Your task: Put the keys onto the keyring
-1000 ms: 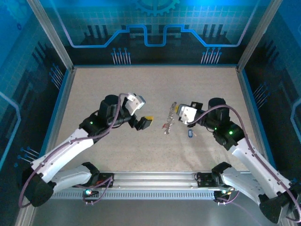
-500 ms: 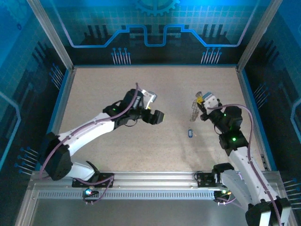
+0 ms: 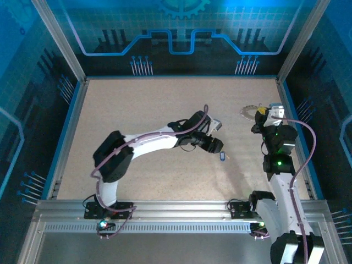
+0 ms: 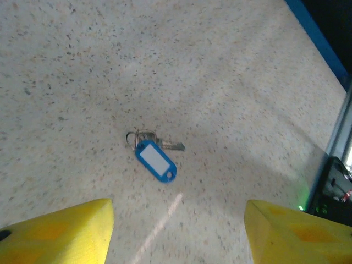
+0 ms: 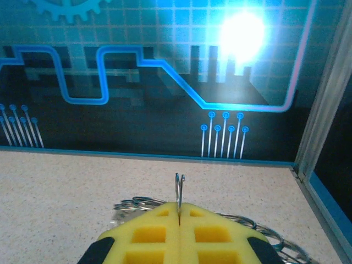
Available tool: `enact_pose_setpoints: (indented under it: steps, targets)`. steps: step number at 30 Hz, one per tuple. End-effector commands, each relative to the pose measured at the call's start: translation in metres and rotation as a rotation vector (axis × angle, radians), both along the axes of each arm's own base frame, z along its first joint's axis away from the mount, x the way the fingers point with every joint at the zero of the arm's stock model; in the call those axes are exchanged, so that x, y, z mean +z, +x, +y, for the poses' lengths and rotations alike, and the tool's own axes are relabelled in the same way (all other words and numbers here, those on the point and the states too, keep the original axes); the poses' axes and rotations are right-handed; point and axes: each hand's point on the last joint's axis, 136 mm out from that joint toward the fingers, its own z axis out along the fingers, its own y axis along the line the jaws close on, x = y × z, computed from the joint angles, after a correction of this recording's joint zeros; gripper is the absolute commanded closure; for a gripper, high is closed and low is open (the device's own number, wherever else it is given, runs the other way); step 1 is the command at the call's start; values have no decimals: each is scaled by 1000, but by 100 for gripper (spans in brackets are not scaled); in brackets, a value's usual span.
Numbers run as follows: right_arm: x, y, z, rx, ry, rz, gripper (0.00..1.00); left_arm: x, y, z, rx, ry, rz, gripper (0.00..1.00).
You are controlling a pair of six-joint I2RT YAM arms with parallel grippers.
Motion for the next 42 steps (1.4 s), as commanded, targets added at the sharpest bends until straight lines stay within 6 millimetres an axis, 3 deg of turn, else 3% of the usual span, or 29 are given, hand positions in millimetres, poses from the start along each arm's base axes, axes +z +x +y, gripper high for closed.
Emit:
enact_pose_setpoints:
  steps: [1,5,9,17,22,28,37,42]
  targets:
    - [39,1,-12,-53,34,-108,100,-3,2,-18,50,20,109,35]
    - [51,4,-11,-50,19,-115,100,-38,8,-21,92,176,233,37]
    - [60,3,-8,-31,-6,-117,100,-55,8,-31,97,244,335,37]
    - [59,-9,-13,-66,-45,-109,100,-62,27,-28,194,264,321,41]
    - [66,-10,-14,-76,-81,-120,100,-77,30,-26,216,257,391,45]
    - [73,-10,-14,-74,-85,-133,100,-90,28,-29,189,232,466,63]
    - [71,-18,-12,-72,-102,-129,100,-97,27,-27,194,249,481,62]
    - [72,-21,-11,-70,-112,-131,100,-96,22,-36,155,216,522,70]
